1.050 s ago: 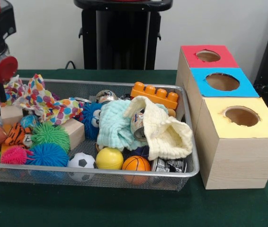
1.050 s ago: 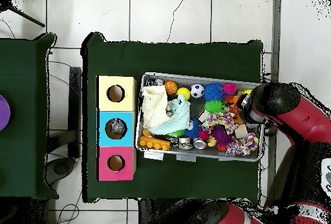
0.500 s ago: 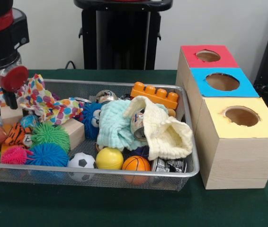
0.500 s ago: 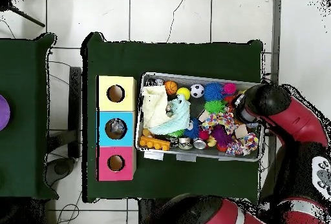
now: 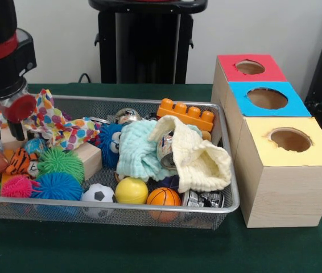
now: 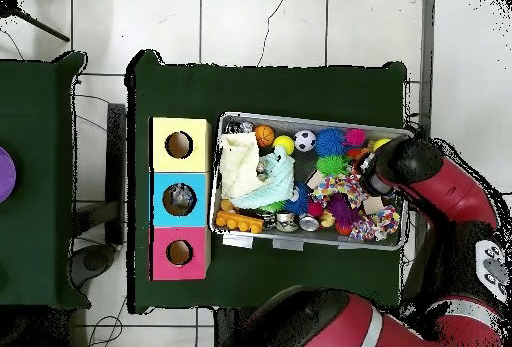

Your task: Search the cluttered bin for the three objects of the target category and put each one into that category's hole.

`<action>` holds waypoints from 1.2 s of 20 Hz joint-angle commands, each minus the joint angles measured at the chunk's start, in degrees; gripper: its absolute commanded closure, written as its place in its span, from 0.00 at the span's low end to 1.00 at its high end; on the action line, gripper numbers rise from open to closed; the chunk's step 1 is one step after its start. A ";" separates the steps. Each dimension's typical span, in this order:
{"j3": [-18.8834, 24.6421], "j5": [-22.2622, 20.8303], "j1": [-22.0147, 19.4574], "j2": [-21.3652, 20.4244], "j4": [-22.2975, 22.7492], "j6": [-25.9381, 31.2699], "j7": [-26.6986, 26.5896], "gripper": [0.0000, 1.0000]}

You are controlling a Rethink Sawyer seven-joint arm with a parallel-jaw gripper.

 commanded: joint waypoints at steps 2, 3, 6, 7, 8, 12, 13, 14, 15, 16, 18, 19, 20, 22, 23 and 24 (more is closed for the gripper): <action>3.80 2.01 -0.53 4.70 2.87 -4.50 12.82 1.00; 3.50 1.93 -0.44 4.90 2.56 -4.47 13.00 1.00; 2.41 1.30 -0.42 5.52 0.67 -3.49 12.67 1.00; 2.05 1.06 -0.54 5.65 0.23 -3.32 12.46 1.00; 1.78 0.92 -0.71 5.58 -0.02 -3.07 12.23 1.00; 0.96 0.77 -1.41 6.11 -1.93 -2.55 11.97 1.00; 0.83 0.70 -1.81 6.43 -2.89 -1.96 11.62 1.00; 0.69 0.54 -2.22 6.66 -3.93 -1.02 11.02 1.00; 0.54 0.36 -2.72 6.91 -5.09 0.29 10.31 1.00; 0.34 0.22 -3.11 7.05 -6.16 1.75 9.74 1.00; 0.02 -0.20 -3.88 7.07 -7.56 3.09 8.46 1.00; -0.12 -0.39 -4.19 7.06 -8.01 3.48 7.99 1.00; -0.28 -0.53 -4.46 7.15 -8.63 3.87 7.65 1.00; -0.25 -0.77 -5.23 7.43 -9.97 4.95 6.71 1.00; -0.16 -0.85 -5.53 7.41 -10.15 5.38 6.42 1.00; 0.01 -0.94 -5.84 7.35 -10.32 5.52 6.06 1.00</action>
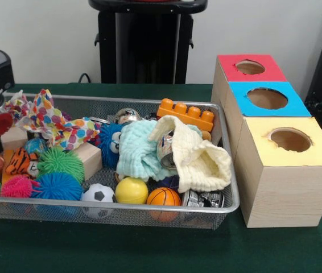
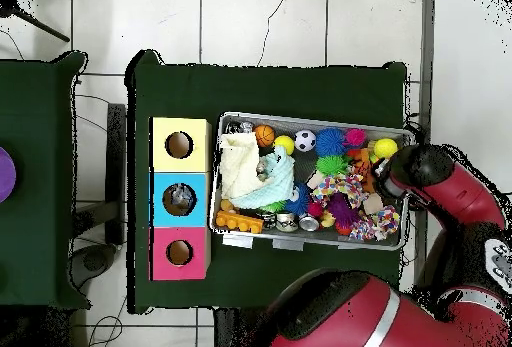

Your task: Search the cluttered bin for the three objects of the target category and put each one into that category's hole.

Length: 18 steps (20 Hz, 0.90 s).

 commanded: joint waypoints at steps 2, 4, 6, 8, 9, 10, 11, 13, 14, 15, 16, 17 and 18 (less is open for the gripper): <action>1.90 -1.12 -3.18 1.22 -4.87 6.54 5.27 1.00; 2.18 -1.35 -3.67 0.64 -4.52 6.84 4.59 1.00; 2.41 -1.50 -3.89 0.53 -4.38 6.79 4.44 1.00; 2.68 -1.44 -3.82 0.80 -4.21 5.94 4.94 1.00; 2.85 -1.39 -3.66 0.83 -3.66 5.07 5.28 1.00; 2.95 -1.34 -3.60 0.92 -3.48 4.54 5.61 1.00; 3.09 -1.28 -3.40 0.90 -2.96 3.90 5.97 1.00; 3.18 -1.28 -3.19 0.81 -2.45 3.26 6.35 1.00; 3.20 -1.28 -3.15 0.75 -2.33 3.22 6.40 1.00; 3.24 -1.33 -3.13 0.69 -2.08 2.94 6.39 1.00; 3.25 -1.35 -3.13 0.80 -2.17 2.84 6.40 1.00; 3.38 -1.33 -3.16 0.89 -2.10 2.67 6.33 1.00; 3.45 -1.32 -3.17 1.24 -2.56 2.85 6.31 1.00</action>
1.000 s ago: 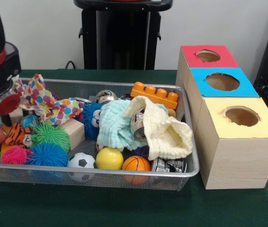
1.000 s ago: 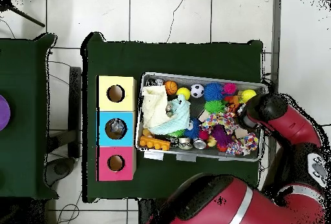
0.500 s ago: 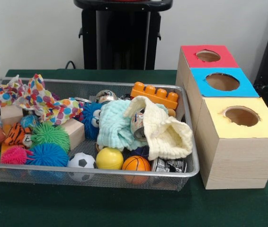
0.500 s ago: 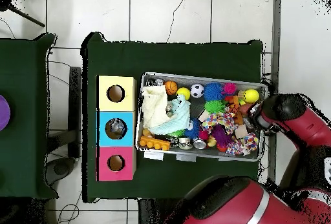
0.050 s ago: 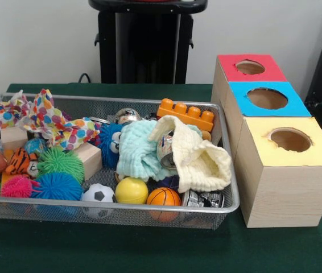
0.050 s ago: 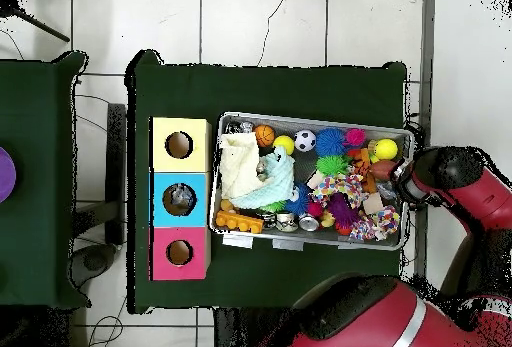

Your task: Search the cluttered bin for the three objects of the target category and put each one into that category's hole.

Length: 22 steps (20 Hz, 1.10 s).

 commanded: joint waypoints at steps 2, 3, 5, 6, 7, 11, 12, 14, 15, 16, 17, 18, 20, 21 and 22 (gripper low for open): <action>3.54 -1.23 0.15 1.61 -0.14 -0.99 6.46 1.00; 3.51 -1.12 0.23 1.60 0.11 -1.18 6.79 1.00; 3.39 -0.80 0.54 0.29 2.70 -2.07 7.67 1.00; 3.27 -0.77 0.75 -0.80 4.51 -3.05 8.04 1.00; 3.12 -0.75 0.94 -1.69 6.01 -3.76 8.35 1.00; 3.01 -0.47 1.01 -3.21 8.61 -4.44 8.77 1.00; 3.05 -0.49 0.92 -3.08 8.45 -4.39 8.66 1.00; 3.19 -0.48 0.75 -2.96 8.40 -4.52 8.48 1.00; 3.25 -0.48 0.67 -2.97 8.49 -4.63 8.41 1.00; 3.30 -0.49 0.61 -3.11 8.64 -4.66 8.28 1.00; 3.28 -0.47 0.54 -3.35 8.82 -4.40 8.19 1.00; 3.17 -0.52 0.59 -3.65 9.02 -4.20 8.18 1.00; 3.37 -0.66 0.64 -4.10 9.66 -4.95 7.91 1.00; 3.57 -0.73 0.58 -4.21 9.87 -5.84 7.77 1.00; 3.84 -0.69 0.44 -4.24 9.96 -6.24 7.59 1.00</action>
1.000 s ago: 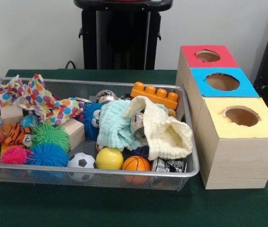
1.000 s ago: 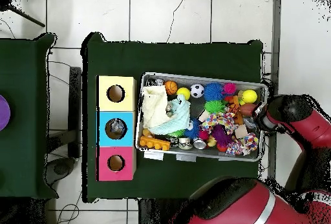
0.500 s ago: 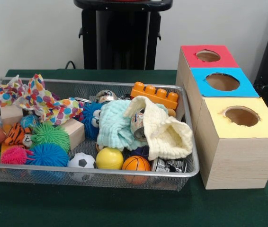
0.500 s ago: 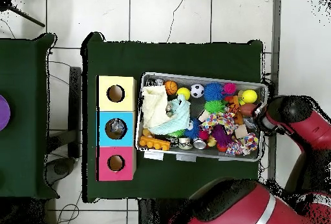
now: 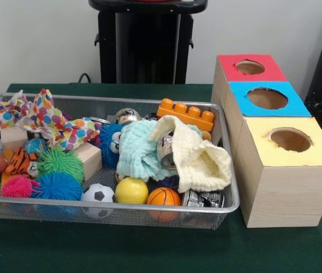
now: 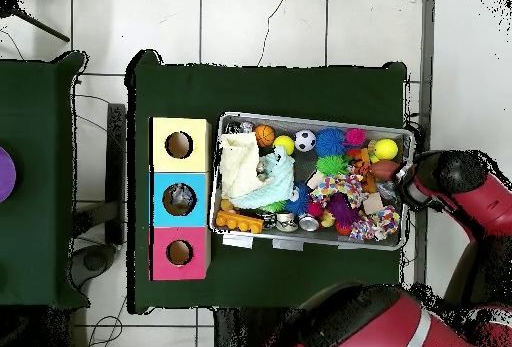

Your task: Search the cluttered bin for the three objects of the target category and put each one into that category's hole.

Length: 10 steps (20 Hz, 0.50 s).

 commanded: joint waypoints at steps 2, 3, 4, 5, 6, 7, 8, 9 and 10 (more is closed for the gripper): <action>3.91 -0.81 0.18 -1.11 6.52 -5.39 7.51 1.00; 4.04 -0.78 0.06 -1.08 6.43 -5.39 7.35 1.00; 4.28 -0.66 -0.13 -1.07 6.43 -5.54 7.17 1.00; 4.53 -0.65 -0.32 -1.12 6.50 -6.00 6.87 1.00; 4.67 -0.59 -0.42 -1.12 6.44 -6.09 6.67 0.00; 4.65 -0.53 -0.42 -1.05 6.24 -5.58 6.68 0.00; 4.62 -0.47 -0.41 -0.98 6.04 -5.08 6.69 0.00; 3.85 -0.55 0.07 -0.97 5.67 -3.89 7.37 0.00; 3.31 -0.46 0.45 -1.04 5.41 -3.08 8.12 0.00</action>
